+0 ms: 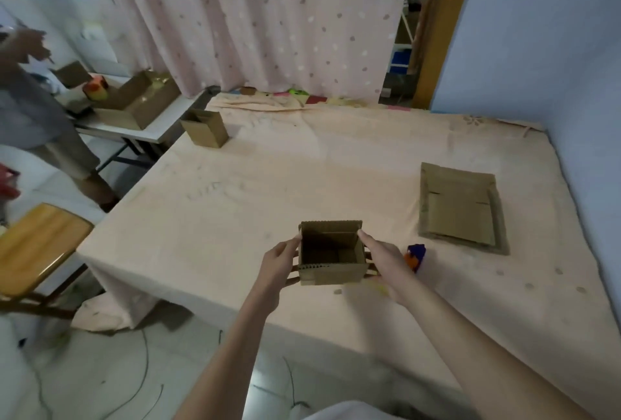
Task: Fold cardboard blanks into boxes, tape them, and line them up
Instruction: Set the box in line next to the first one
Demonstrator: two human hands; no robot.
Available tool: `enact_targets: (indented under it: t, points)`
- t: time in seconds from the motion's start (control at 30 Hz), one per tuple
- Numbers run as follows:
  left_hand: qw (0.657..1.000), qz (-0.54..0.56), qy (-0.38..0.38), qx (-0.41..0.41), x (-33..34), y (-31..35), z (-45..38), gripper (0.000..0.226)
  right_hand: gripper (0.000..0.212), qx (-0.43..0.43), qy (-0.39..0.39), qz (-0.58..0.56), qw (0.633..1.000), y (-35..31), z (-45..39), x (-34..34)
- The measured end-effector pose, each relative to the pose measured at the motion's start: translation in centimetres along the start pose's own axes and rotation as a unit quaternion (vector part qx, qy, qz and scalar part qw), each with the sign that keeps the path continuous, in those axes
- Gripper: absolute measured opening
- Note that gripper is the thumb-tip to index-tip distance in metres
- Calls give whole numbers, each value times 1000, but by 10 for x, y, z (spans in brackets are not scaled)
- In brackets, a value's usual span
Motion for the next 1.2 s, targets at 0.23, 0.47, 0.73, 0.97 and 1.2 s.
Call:
enact_targets:
  t: [0.23,0.47,0.73,0.97,1.2]
  points:
    - [999,21,30,13,-98,22,-2,27,49,-16,5,5,1000,-26,1,102]
    - [997,40,64,31,-157,52,-25,23,45,-43,-26,13,999,-68,-21,166]
    - [995,42,92,24,-203,86,-93,27,56,-50,-34,27,998,-121,-89,225]
    - [994,25,102,-7,-237,97,-145,30,58,-20,-48,20,998,-131,-140,267]
    - [996,20,84,-31,-270,94,-188,30,90,11,-27,17,999,-137,-167,302]
Point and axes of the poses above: each hand's wrist, its own z-axis away from the middle knuckle, its own x-axis out of the palm, y = z × x, the point moved 7 cm from there along -z, towards the middle knuckle, and after that the axes turned 4 degrees about x, right-handed, at the moved point
